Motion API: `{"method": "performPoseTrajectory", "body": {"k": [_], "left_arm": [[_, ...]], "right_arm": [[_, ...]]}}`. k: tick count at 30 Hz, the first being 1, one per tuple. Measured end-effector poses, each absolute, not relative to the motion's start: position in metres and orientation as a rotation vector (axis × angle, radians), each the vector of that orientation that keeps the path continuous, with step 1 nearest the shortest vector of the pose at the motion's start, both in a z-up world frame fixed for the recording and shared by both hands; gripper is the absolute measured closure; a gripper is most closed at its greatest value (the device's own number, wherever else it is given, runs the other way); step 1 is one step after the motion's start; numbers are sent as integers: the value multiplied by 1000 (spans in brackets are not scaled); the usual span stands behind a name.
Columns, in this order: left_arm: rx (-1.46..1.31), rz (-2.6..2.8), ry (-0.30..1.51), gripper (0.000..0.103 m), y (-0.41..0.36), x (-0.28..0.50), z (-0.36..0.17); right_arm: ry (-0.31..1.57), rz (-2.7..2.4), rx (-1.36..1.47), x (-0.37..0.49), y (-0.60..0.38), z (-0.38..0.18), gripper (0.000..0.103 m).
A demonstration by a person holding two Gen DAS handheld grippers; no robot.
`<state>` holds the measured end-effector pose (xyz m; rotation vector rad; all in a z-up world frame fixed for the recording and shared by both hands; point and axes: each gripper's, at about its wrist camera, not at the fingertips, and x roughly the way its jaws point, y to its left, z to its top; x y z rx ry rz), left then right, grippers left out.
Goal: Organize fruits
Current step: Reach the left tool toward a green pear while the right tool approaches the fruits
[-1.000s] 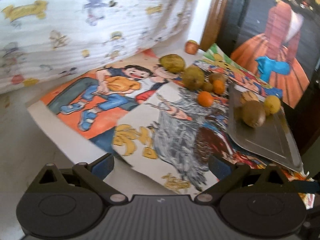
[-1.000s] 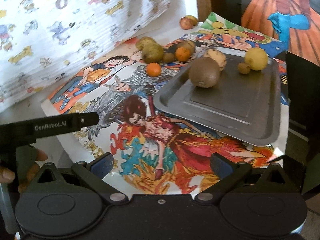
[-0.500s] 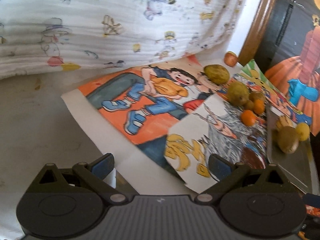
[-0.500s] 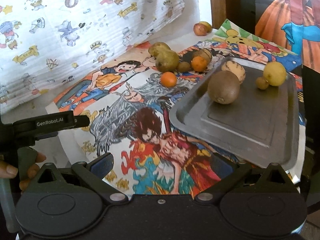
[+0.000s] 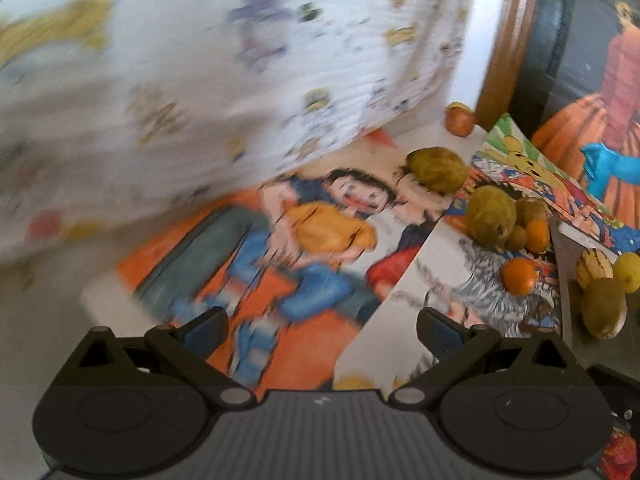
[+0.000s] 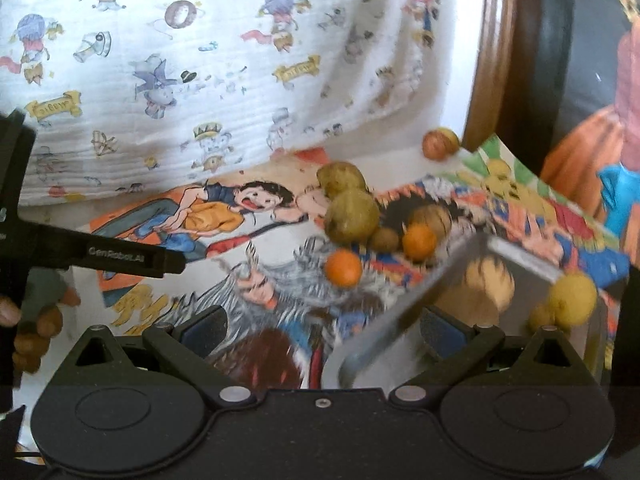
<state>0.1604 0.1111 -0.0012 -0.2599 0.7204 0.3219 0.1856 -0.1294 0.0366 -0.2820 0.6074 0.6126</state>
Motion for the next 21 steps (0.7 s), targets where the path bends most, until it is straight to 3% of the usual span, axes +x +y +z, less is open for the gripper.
{"method": "performPoseTrajectory", "body": {"k": [7, 21], "left_arm": [[-142, 179, 656, 1, 105, 214, 11], [-135, -131, 632, 1, 89, 295, 4]], "right_arm": [[595, 670, -333, 224, -119, 28, 1], [668, 710, -332, 269, -104, -5, 31]]}}
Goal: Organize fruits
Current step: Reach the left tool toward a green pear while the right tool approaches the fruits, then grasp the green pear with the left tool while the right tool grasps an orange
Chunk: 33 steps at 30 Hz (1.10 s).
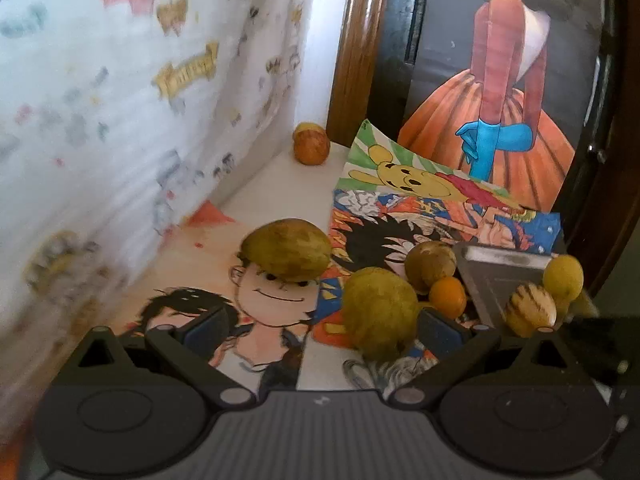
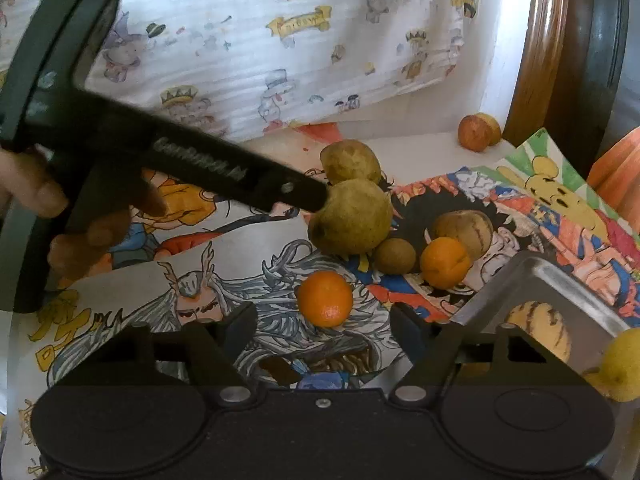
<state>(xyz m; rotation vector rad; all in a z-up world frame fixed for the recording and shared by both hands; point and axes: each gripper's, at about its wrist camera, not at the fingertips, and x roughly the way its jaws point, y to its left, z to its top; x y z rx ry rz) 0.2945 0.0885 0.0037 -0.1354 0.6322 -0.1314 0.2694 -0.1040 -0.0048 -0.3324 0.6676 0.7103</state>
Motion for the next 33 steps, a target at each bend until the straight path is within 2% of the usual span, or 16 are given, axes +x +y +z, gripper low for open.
{"method": "performPoseTrajectory", "body": {"k": [2, 6, 9, 14, 23, 33], "left_arm": [[-187, -152, 640, 1, 92, 301, -2], [-261, -169, 665, 1, 94, 315, -10], [-288, -184, 678, 5, 92, 325, -13], [-325, -220, 713, 25, 88, 336, -19], [-381, -257, 725, 45, 87, 341, -26], [-393, -237, 704, 46, 85, 333, -26]], "right_arm": [[676, 710, -322, 274, -103, -7, 39], [691, 712, -305, 282, -103, -10, 46], [692, 723, -293, 286, -103, -11, 50], [691, 736, -262, 291, -104, -13, 56], [703, 759, -209, 292, -106, -14, 65], [704, 757, -191, 292, -107, -14, 69]]}}
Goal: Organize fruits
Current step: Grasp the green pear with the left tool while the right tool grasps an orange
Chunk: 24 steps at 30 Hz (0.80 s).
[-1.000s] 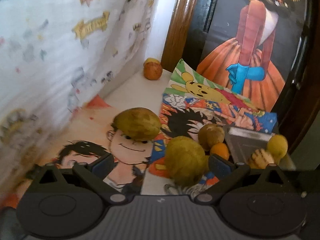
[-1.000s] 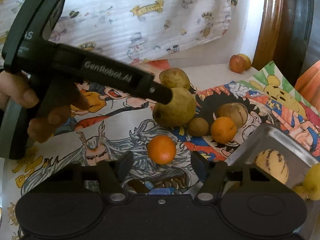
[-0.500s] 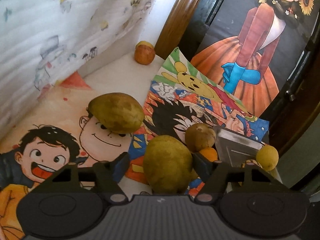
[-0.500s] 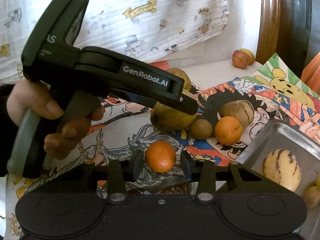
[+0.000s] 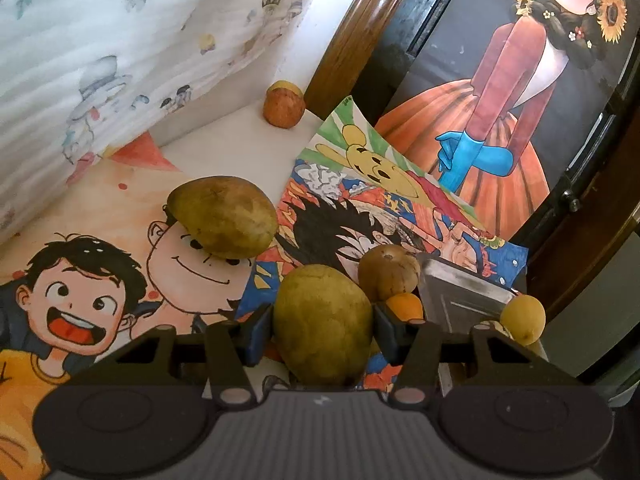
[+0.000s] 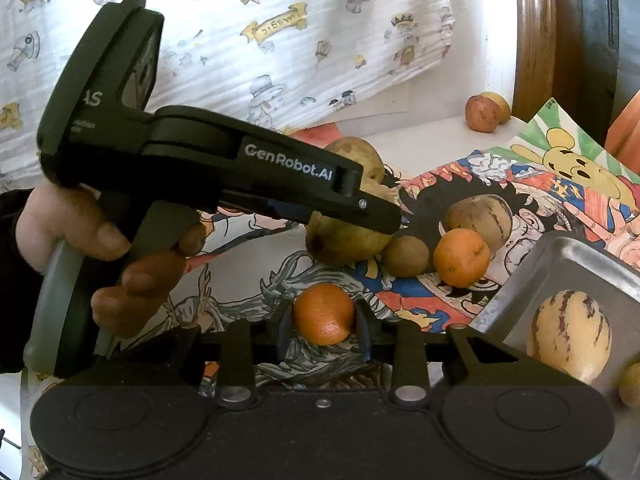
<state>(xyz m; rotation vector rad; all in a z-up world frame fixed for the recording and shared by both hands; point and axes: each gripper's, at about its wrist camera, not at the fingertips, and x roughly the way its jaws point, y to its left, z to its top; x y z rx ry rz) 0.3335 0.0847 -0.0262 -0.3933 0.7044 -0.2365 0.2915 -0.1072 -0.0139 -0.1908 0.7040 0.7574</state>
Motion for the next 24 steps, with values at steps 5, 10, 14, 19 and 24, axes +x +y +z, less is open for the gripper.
{"method": "performPoseTrajectory", "body": {"k": [5, 10, 14, 19, 24], "left_arm": [[-392, -221, 701, 46, 87, 321, -24], [-400, -212, 698, 46, 89, 309, -22], [-401, -214, 694, 46, 86, 297, -21], [-392, -214, 686, 46, 75, 282, -21], [-388, -220, 674, 46, 65, 269, -16]], "right_arm": [[692, 755, -217, 287, -107, -13, 69], [691, 755, -211, 279, -112, -8, 69], [684, 752, -188, 270, -120, -2, 69], [676, 737, -160, 258, -131, 3, 69], [666, 719, -124, 246, -148, 9, 69]]}}
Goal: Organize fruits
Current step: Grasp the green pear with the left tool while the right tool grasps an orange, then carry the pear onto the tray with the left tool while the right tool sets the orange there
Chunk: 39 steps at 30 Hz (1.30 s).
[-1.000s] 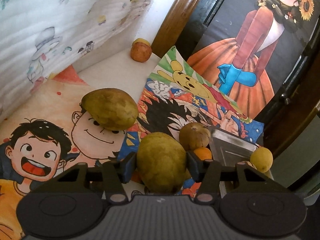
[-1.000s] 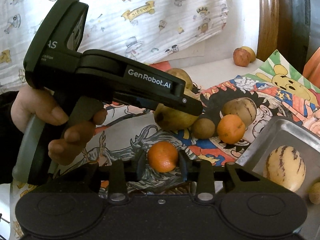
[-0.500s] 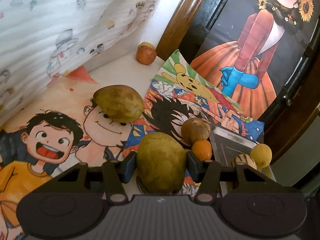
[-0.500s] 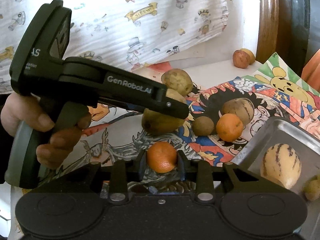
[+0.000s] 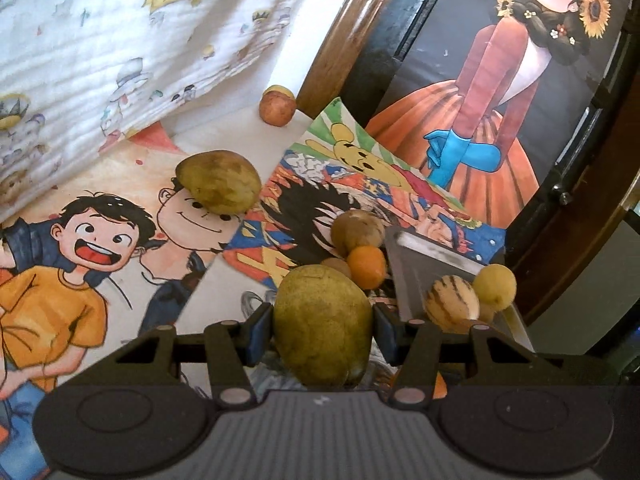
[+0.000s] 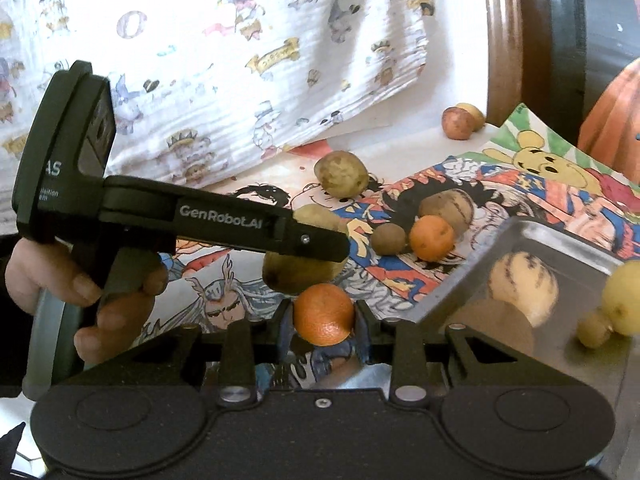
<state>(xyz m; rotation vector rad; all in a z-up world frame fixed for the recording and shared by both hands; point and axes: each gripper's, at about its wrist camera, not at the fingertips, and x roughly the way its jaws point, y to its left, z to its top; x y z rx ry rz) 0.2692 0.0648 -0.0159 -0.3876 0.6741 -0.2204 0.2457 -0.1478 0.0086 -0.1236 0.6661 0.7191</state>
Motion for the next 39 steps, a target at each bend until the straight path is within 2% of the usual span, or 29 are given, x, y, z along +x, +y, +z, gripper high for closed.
{"method": "performPoseTrajectory", "body": {"k": [21, 39], "left_arm": [[-376, -331, 620, 46, -7, 230, 0], [-295, -430, 680, 46, -44, 210, -13]], "right_arm": [[591, 522, 5, 230, -257, 27, 69], [631, 408, 24, 259, -286, 1, 69]]}}
